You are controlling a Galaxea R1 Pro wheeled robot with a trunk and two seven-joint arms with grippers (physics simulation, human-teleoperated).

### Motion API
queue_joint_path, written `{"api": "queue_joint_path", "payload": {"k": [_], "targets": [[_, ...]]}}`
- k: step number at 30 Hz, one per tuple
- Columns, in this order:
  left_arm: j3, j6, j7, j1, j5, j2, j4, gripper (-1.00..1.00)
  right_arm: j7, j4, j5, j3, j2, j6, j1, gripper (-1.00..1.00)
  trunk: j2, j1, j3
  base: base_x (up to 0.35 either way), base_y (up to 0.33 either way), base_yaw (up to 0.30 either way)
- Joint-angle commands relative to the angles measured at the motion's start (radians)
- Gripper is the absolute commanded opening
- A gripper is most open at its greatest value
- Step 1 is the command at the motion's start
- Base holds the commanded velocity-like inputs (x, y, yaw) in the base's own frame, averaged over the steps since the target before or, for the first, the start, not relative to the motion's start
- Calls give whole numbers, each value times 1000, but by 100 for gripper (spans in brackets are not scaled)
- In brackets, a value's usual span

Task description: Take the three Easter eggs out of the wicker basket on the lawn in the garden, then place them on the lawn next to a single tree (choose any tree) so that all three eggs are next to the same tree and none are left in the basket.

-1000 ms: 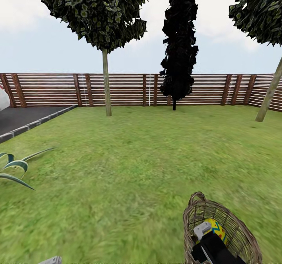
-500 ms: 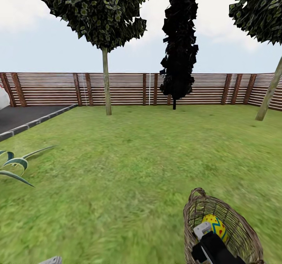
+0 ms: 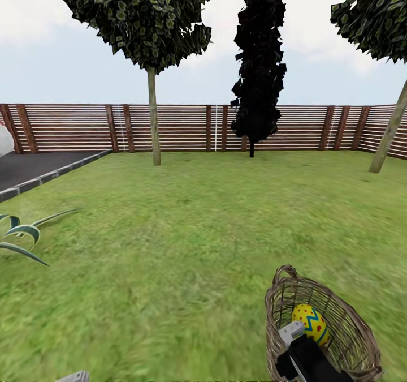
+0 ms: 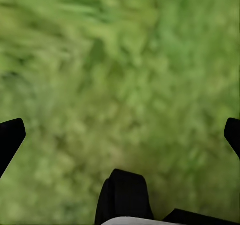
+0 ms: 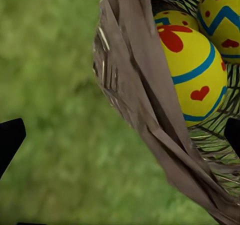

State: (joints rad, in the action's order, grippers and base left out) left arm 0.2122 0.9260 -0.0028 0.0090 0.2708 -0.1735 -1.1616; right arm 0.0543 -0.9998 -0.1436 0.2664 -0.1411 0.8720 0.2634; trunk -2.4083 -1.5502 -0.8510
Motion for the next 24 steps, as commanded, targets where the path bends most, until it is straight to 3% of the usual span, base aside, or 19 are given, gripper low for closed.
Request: {"api": "queue_joint_path", "payload": {"k": [1,5,10,24], "targets": [[1,4,0,0,2,0,-1,100,6,-1,-10,3,-1,5,1,100,-8,-4,-4,0,0,0],[0,5,0,0,2,0,-1,100,6,-1,-10,5,0,5,0,100,-8,-4,-4,0,0,0],[0,5,0,0,2,0,-1,100,6,-2,-10,5,0,5,0,100,-43,-23,-20,0,0,0],[-1,6,-1,0,2,0,-2,100,6,-2,-10,5,-1,5,0,100,-43,-23,-20,0,0,0]]}}
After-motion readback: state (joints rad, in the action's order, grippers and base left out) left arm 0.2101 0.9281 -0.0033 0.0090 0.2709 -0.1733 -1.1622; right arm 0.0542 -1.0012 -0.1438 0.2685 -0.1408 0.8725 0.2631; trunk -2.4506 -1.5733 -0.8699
